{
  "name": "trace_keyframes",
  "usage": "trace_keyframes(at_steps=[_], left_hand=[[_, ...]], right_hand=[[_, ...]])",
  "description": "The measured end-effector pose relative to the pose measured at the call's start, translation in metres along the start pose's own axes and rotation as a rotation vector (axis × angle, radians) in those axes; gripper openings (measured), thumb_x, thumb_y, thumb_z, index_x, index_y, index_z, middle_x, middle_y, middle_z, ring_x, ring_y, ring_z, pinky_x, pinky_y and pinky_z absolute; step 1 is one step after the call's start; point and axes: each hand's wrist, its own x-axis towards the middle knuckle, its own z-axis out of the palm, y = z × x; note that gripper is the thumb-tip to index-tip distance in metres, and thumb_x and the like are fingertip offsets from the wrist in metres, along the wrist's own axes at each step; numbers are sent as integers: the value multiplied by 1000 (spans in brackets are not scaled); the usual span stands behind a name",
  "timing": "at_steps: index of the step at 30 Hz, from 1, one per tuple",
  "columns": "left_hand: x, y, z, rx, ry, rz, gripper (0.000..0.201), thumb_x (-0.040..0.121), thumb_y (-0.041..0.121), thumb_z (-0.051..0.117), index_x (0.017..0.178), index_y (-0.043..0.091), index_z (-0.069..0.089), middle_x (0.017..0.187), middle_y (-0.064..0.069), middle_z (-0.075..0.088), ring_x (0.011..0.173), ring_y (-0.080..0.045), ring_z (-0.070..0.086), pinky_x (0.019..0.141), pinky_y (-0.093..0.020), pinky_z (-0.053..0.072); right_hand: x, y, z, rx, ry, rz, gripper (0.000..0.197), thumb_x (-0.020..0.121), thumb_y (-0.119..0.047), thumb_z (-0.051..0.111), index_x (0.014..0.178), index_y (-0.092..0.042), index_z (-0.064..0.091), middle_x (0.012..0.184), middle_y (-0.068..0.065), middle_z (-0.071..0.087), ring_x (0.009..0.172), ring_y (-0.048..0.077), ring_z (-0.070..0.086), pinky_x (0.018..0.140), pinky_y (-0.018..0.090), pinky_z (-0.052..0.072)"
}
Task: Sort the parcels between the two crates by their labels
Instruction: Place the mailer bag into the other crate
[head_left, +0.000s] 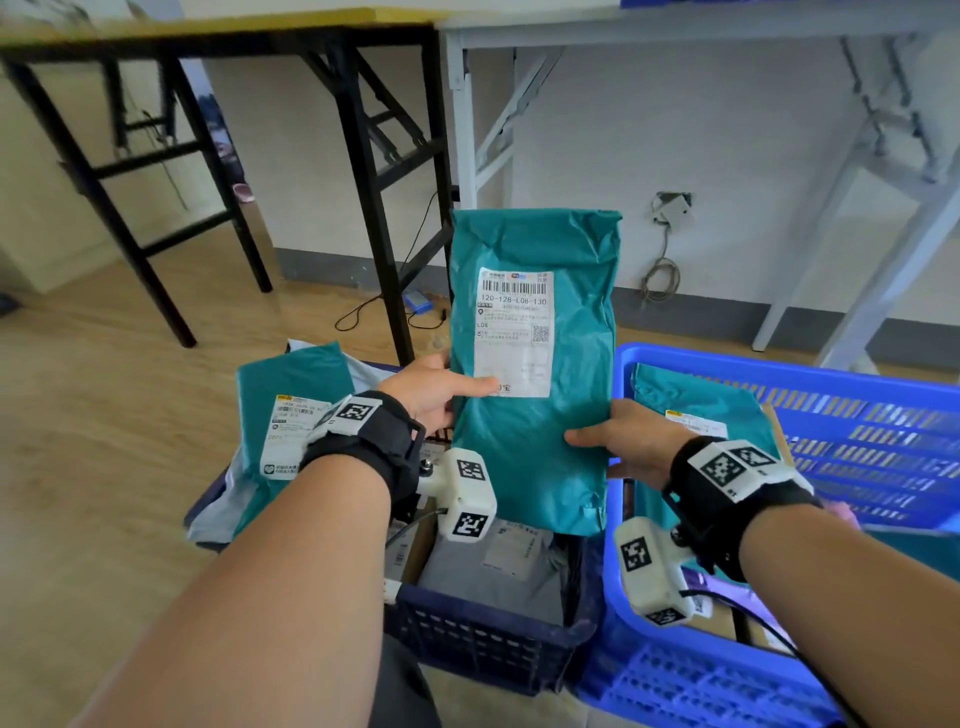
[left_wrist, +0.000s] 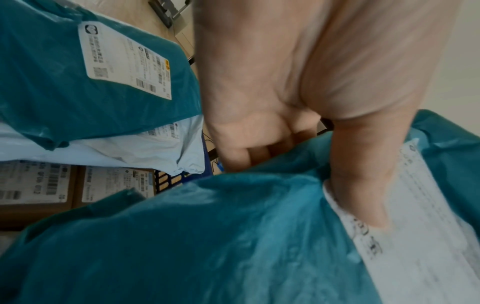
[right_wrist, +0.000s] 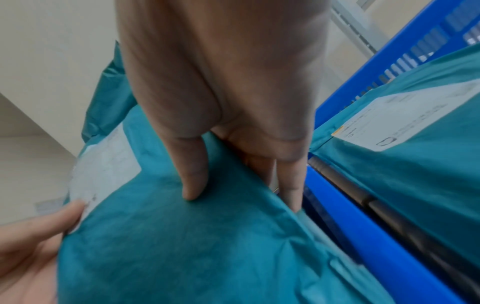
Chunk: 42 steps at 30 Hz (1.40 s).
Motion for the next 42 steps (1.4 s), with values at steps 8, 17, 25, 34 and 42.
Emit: trace_keyframes(at_steps=[8, 17, 25, 34, 42], left_hand=[[-6, -16, -50, 25, 87, -85, 33, 86, -10, 60, 111, 11, 61, 113, -10, 68, 89, -23, 68, 76, -35, 58], [-8, -33, -148, -118, 460, -49, 36, 84, -3, 65, 119, 3, 61, 116, -14, 68, 106, -32, 65, 96, -47, 49], [-2, -61, -209, 284, 889, -276, 52, 81, 18, 74, 126, 0, 56, 125, -7, 60, 117, -24, 58, 89, -29, 44], [3, -71, -217, 321, 924, -333, 58, 75, 10, 79, 126, 0, 53, 122, -14, 63, 107, -27, 62, 79, -30, 46], [-3, -72, -220, 305, 977, -344, 71, 69, 22, 83, 128, 1, 50, 121, -16, 62, 104, -30, 62, 77, -33, 46]], right_hand=[[36, -28, 45, 23, -57, -86, 38, 92, 11, 47, 122, -11, 52, 114, 10, 66, 92, 24, 66, 72, 35, 59], [97, -67, 140, -22, -111, -91, 38, 88, -2, 64, 123, -14, 57, 108, 5, 68, 98, 25, 67, 90, 44, 54], [135, -50, 222, -74, -389, 33, 44, 96, -18, 55, 138, -26, 44, 131, 5, 58, 117, 22, 56, 83, 39, 51], [142, -29, 225, -127, -415, 69, 48, 98, -23, 51, 144, -29, 39, 145, -3, 44, 134, 21, 38, 105, 47, 32], [133, -24, 209, -228, -405, 91, 52, 94, -34, 57, 143, -33, 39, 152, -1, 35, 141, 23, 29, 109, 50, 33]])
